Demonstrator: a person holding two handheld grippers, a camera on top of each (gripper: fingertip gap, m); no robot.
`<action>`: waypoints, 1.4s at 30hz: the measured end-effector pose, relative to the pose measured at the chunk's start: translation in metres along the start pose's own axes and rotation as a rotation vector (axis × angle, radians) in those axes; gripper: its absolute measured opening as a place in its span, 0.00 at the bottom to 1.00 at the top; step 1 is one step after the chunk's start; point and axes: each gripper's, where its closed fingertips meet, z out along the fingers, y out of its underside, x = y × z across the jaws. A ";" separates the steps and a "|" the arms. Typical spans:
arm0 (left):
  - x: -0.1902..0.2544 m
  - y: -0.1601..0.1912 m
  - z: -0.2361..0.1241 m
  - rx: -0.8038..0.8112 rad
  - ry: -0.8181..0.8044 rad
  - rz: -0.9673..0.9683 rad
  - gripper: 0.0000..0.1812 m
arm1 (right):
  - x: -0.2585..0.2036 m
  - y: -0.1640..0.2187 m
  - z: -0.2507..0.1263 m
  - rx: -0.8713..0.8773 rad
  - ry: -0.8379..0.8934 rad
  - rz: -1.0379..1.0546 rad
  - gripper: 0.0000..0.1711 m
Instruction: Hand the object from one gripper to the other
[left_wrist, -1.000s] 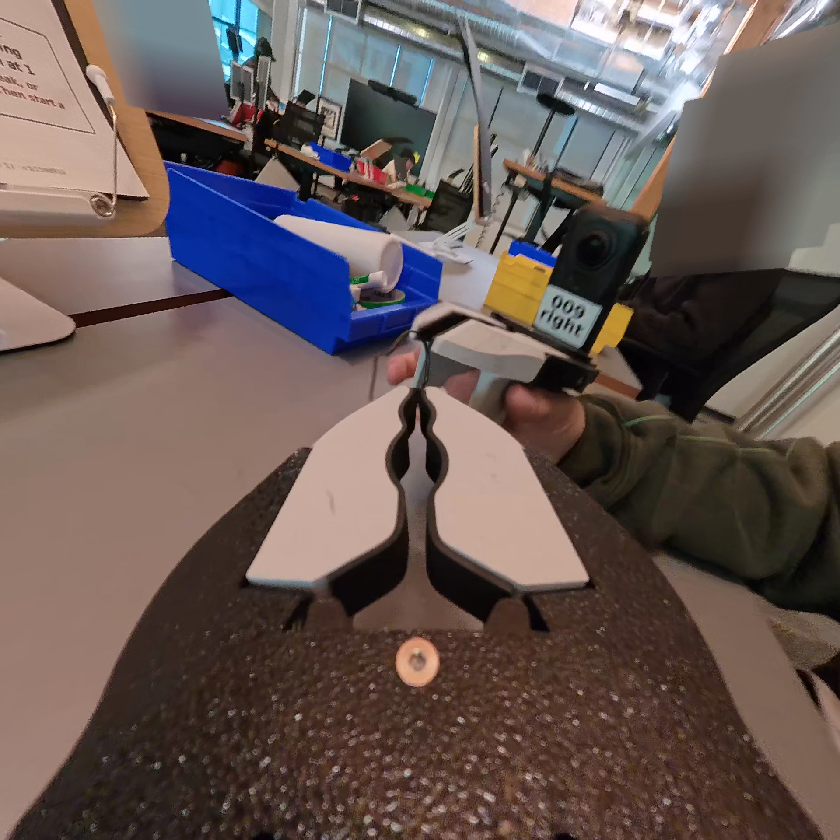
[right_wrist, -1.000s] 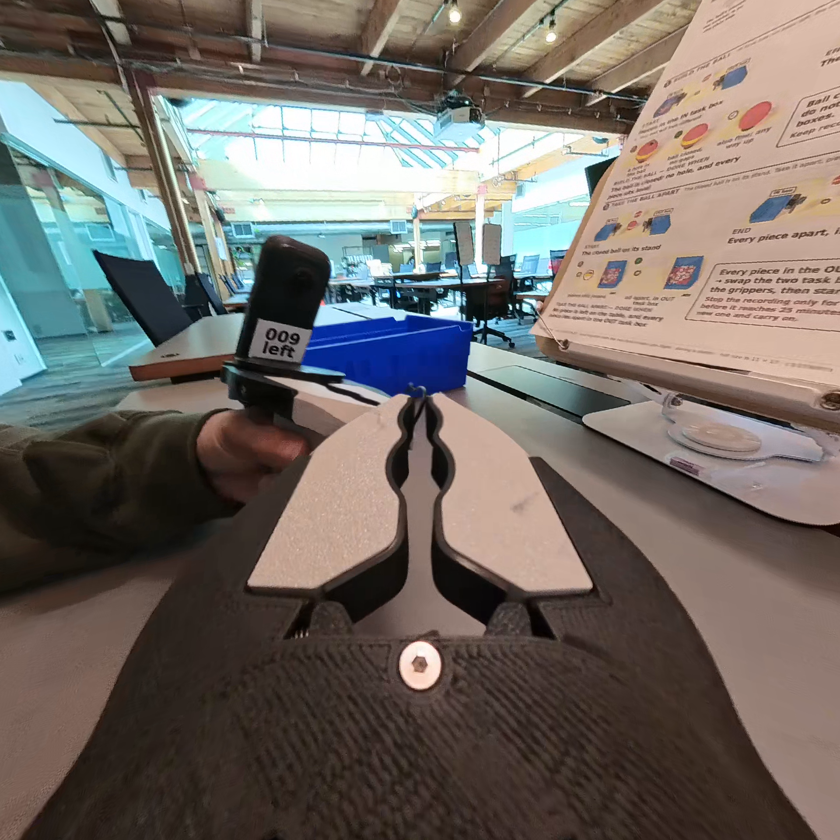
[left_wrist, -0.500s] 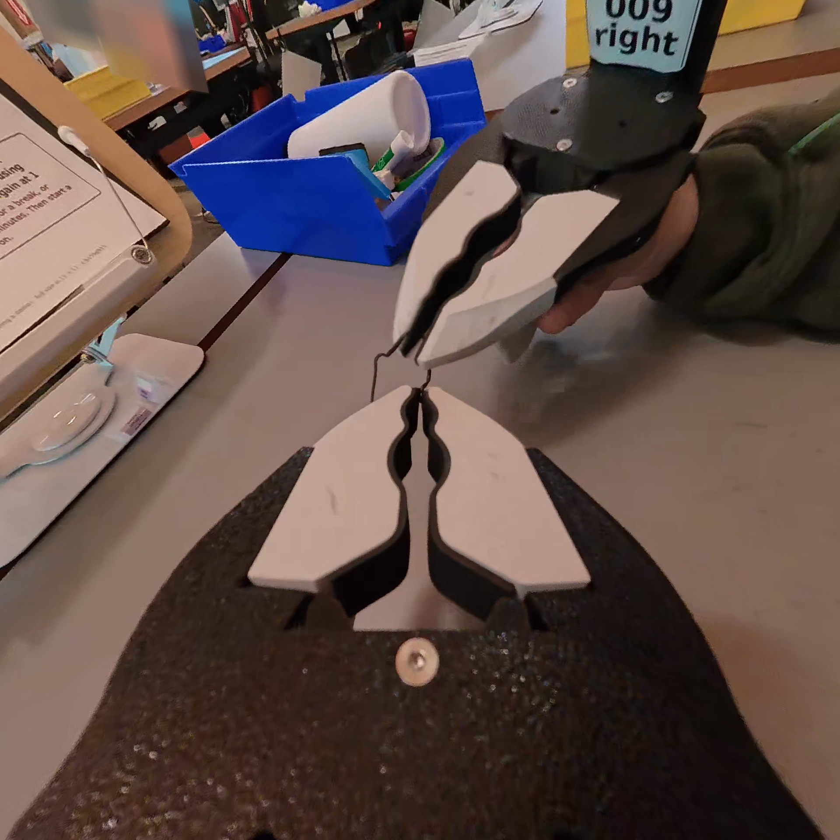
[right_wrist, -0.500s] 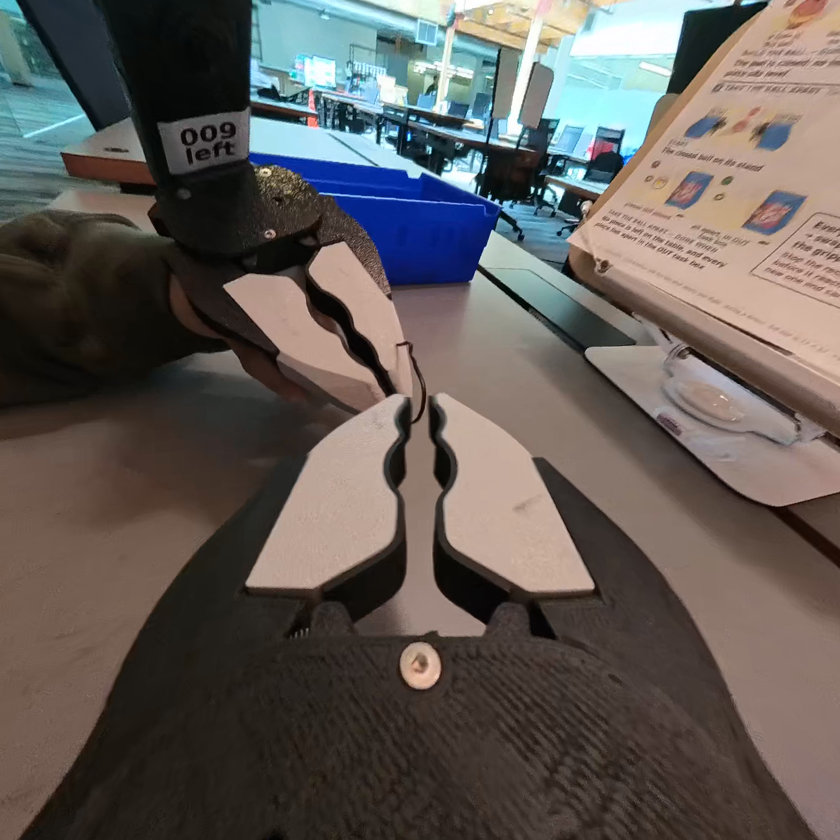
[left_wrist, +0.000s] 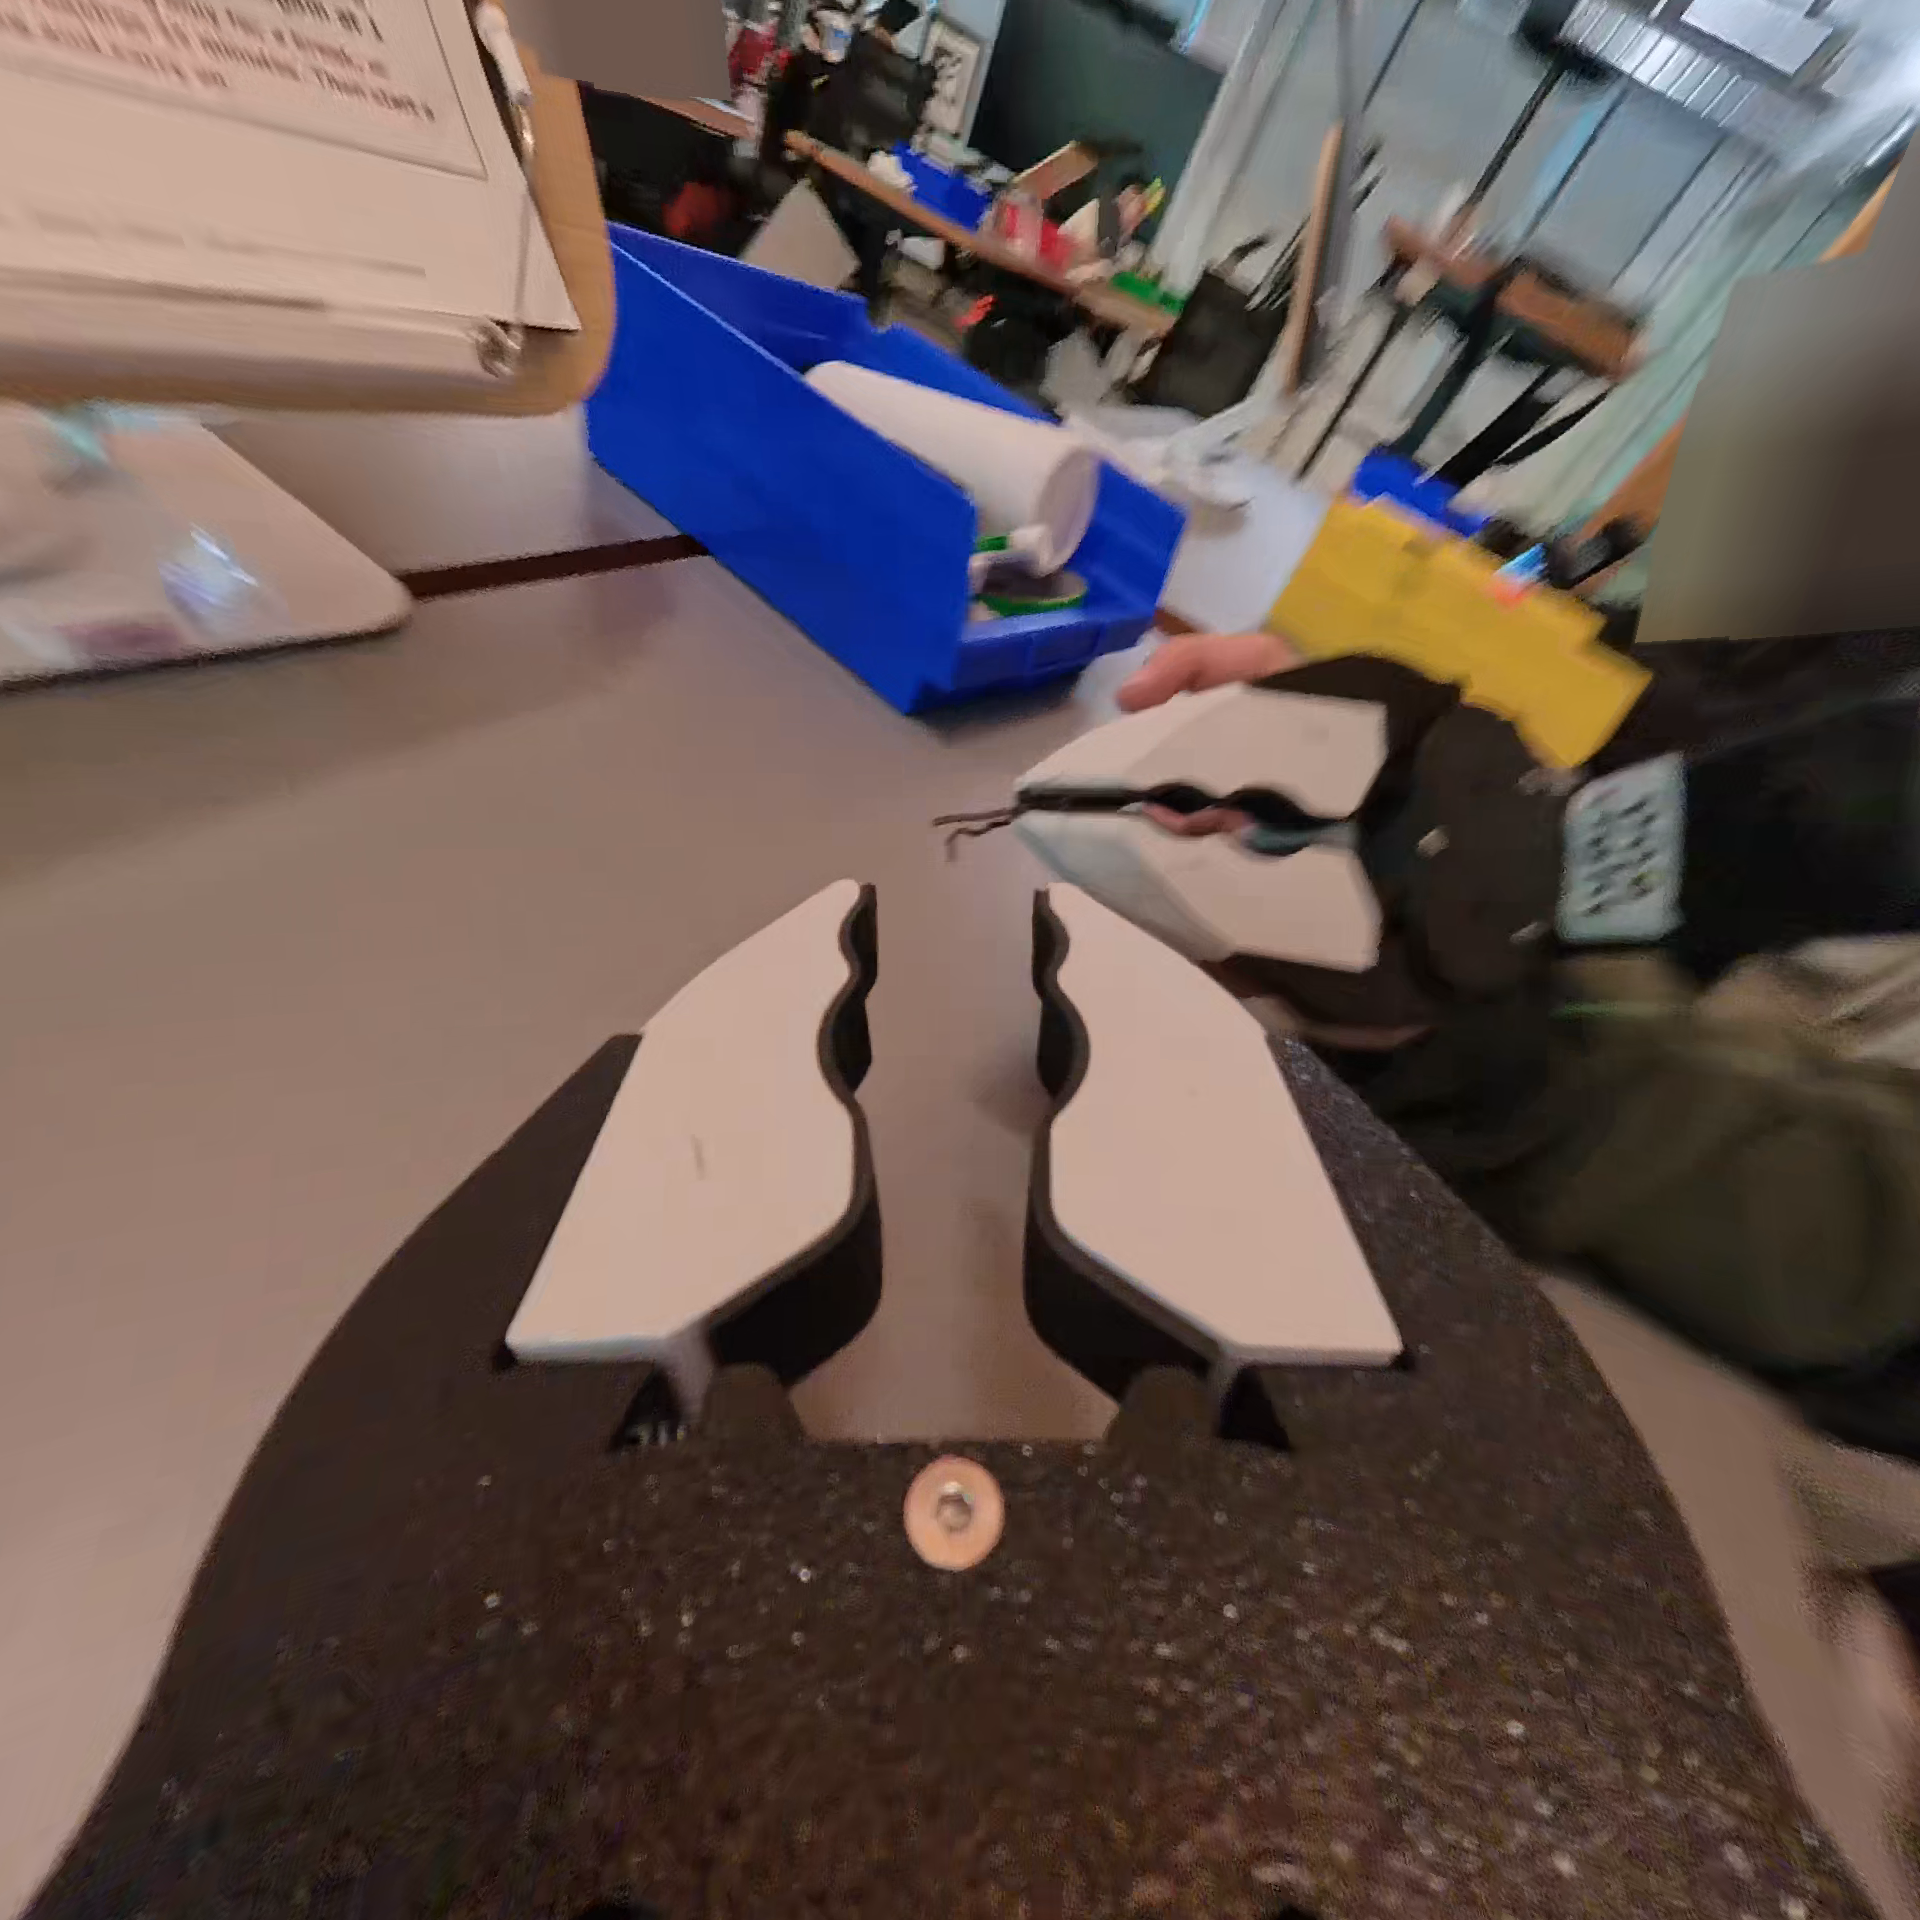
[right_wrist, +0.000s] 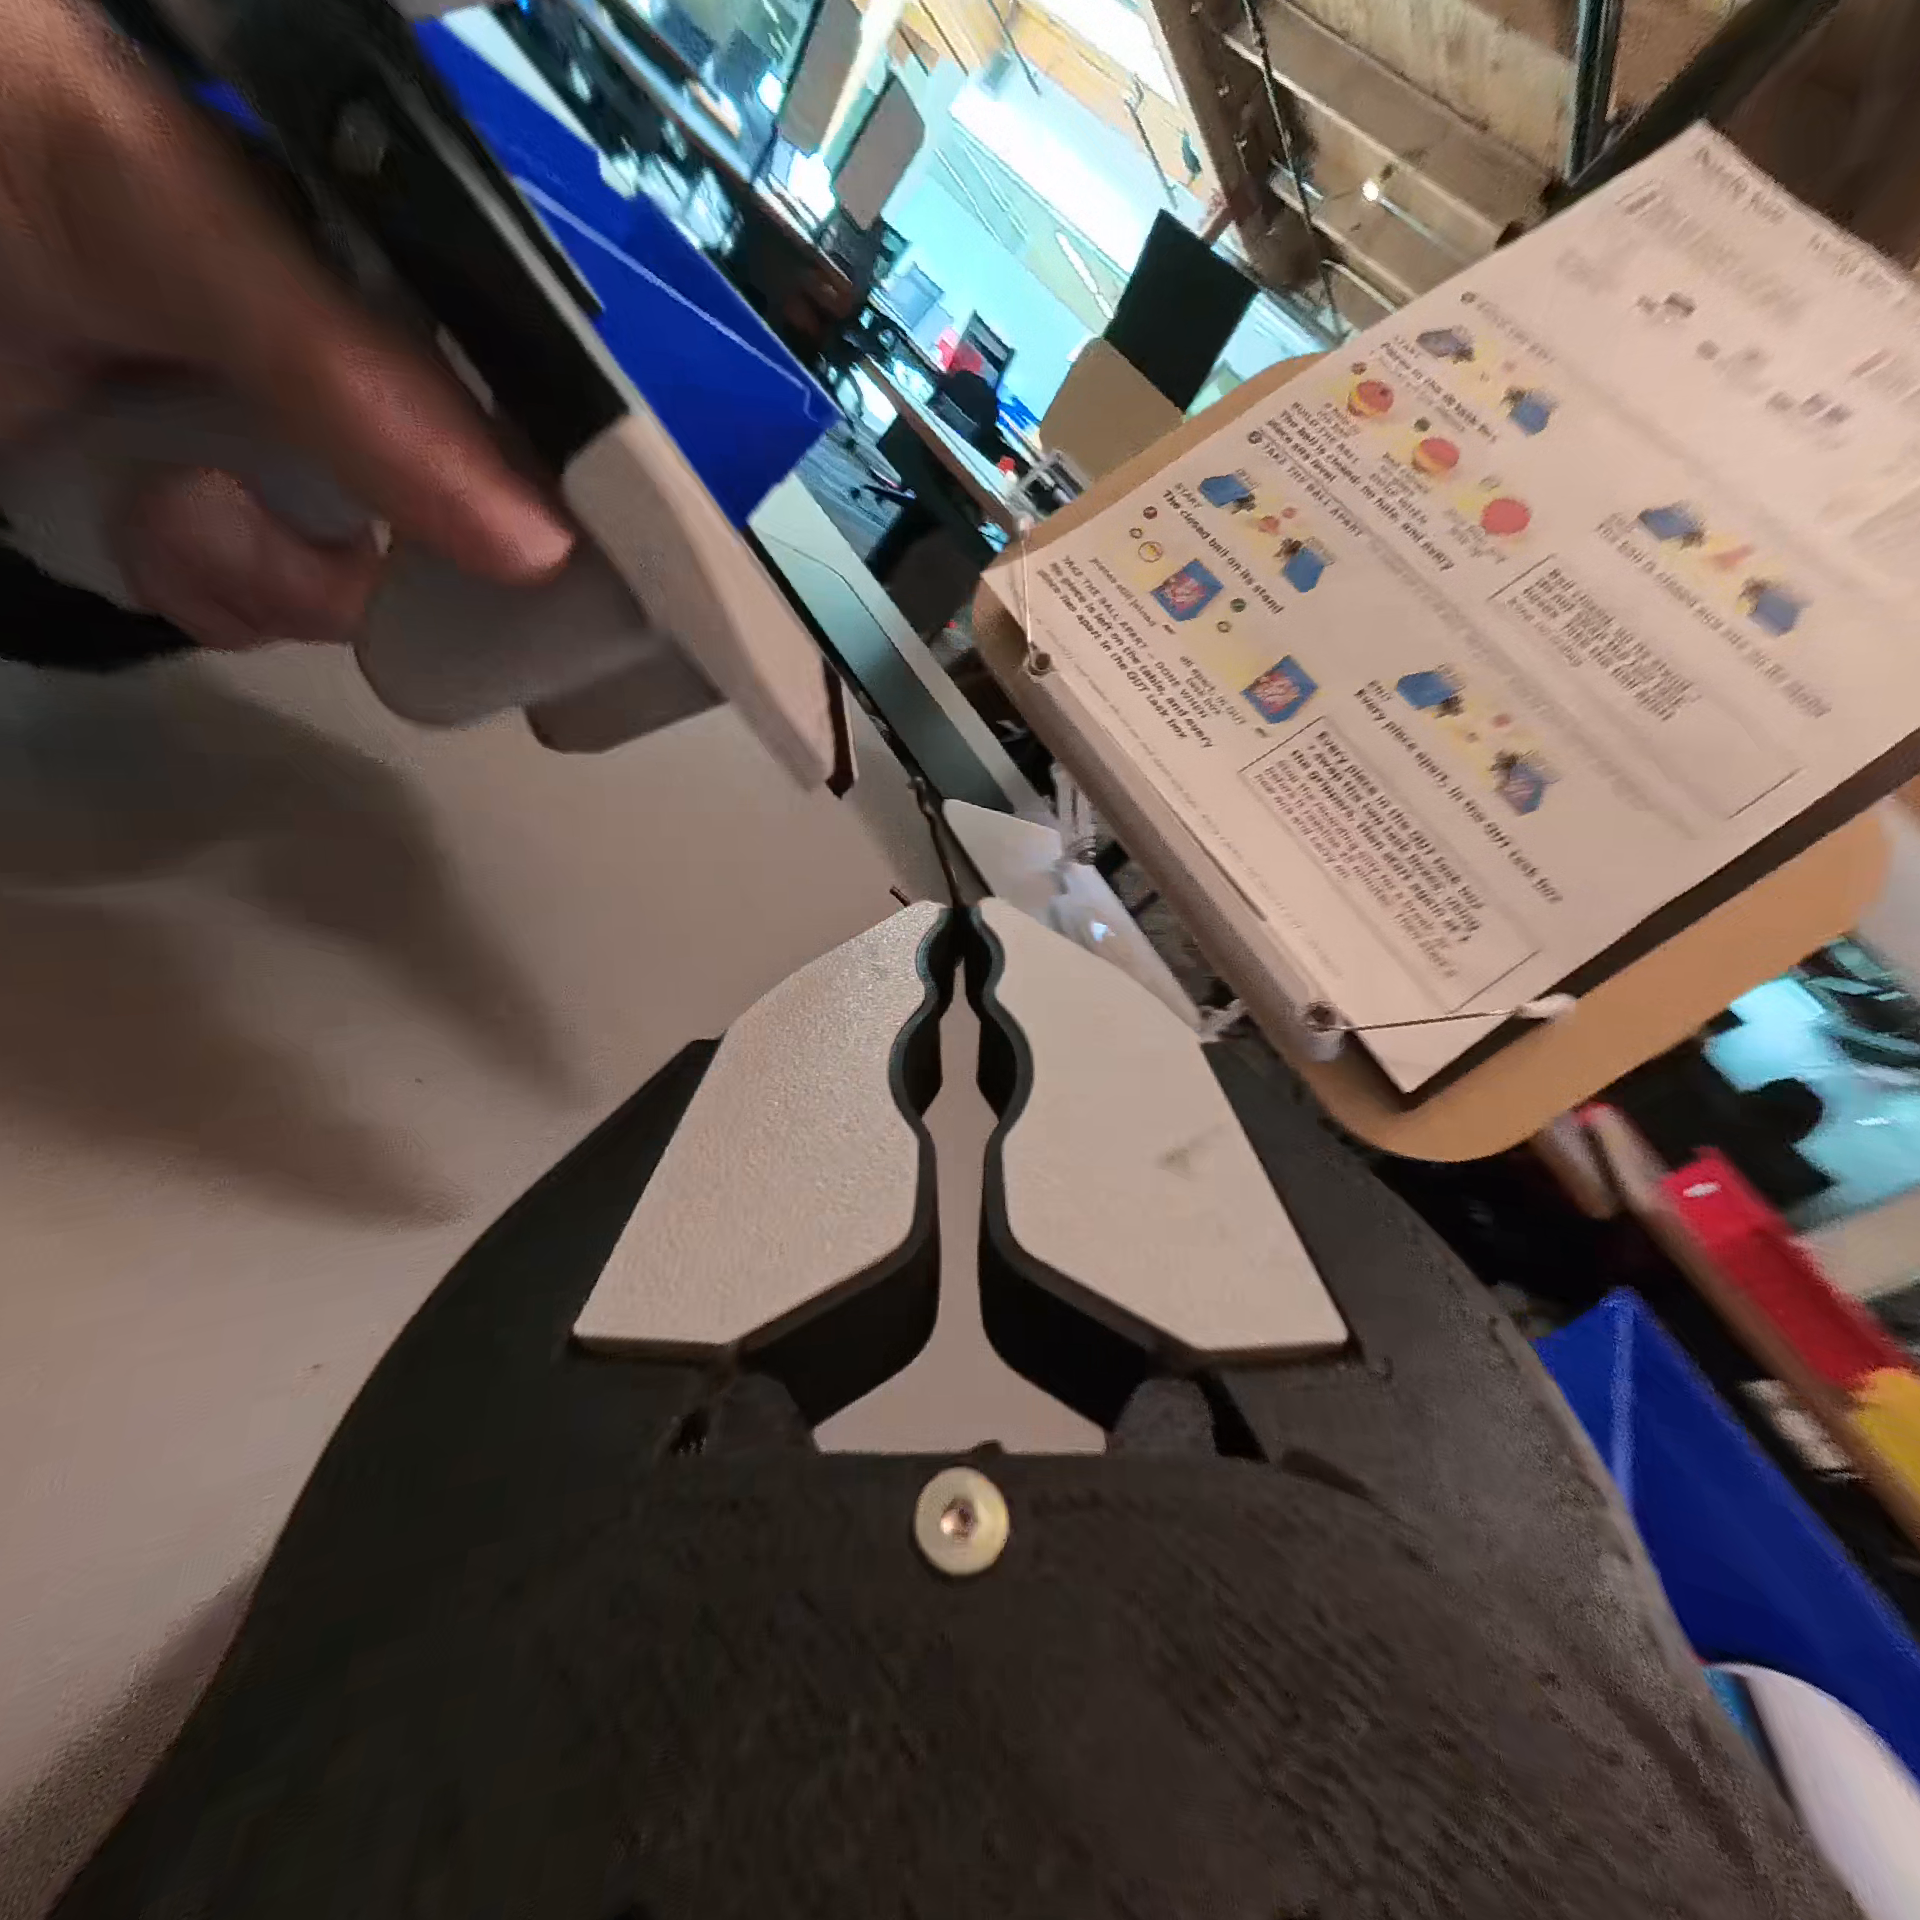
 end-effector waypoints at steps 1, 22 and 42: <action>0.006 -0.001 0.001 0.007 0.059 -0.086 0.14 | -0.001 0.000 0.000 -0.007 0.012 -0.050 0.01; 0.008 0.007 0.004 0.036 0.260 -0.581 0.06 | -0.015 -0.006 0.002 -0.048 0.103 -0.533 0.00; 0.009 0.015 0.004 0.007 0.319 -0.690 0.04 | -0.021 -0.002 0.004 -0.074 0.092 -0.778 0.00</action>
